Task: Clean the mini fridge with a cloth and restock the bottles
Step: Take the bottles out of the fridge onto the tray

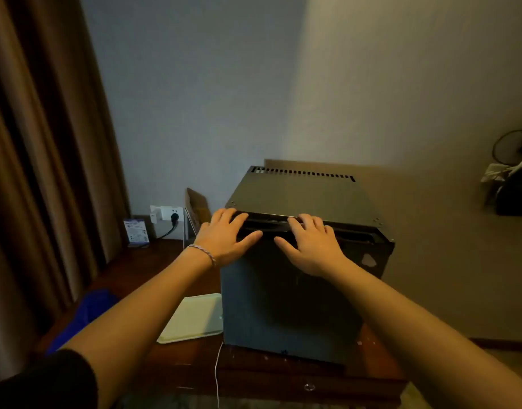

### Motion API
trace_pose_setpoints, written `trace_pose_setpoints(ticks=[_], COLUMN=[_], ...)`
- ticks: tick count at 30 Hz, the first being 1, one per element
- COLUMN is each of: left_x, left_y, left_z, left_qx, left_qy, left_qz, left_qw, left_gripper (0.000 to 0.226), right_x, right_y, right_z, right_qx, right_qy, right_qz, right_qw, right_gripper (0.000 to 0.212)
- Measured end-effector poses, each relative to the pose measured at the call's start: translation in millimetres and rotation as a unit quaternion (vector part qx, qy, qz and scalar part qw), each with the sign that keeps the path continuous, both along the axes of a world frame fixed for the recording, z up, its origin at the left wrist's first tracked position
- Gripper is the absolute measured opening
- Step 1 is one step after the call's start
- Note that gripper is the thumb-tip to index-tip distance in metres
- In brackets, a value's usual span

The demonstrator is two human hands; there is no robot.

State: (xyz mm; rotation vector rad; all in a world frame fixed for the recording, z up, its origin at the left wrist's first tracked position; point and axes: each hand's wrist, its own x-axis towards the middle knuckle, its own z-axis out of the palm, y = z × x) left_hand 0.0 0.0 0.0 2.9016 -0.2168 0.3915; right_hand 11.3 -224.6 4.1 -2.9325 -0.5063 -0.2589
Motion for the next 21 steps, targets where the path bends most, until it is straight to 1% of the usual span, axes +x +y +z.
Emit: trace_pose_setpoints(ticks=[2, 6, 9, 12, 17, 21], left_x=[2, 13, 16, 15, 12, 11], left_y=[2, 5, 5, 1, -1, -1], left_z=[0, -3, -5, -12, -20, -21], left_qx=[-0.019, -0.041, -0.044, -0.052, -0.045, -0.060], left_qy=[0.028, 0.023, 0.015, -0.002, -0.012, -0.014], left_qz=[-0.017, -0.020, -0.009, 0.001, 0.002, -0.006], left_qw=[0.999, 0.999, 0.999, 0.999, 0.999, 0.998], left_gripper=[0.076, 0.069, 0.068, 0.066, 0.066, 0.067], right_x=[2, 5, 3, 1, 0, 0], right_y=[2, 8, 18, 25, 28, 31], right_z=[-4, -13, -16, -22, -25, -27], right_qx=[0.011, 0.063, 0.049, 0.051, 0.045, 0.045], right_qy=[-0.001, -0.016, -0.047, -0.060, -0.067, -0.063], right_qz=[-0.031, -0.084, -0.107, -0.126, -0.138, -0.150], right_qw=[0.999, 0.994, 0.992, 0.989, 0.987, 0.986], right_gripper=[0.074, 0.066, 0.062, 0.061, 0.063, 0.066])
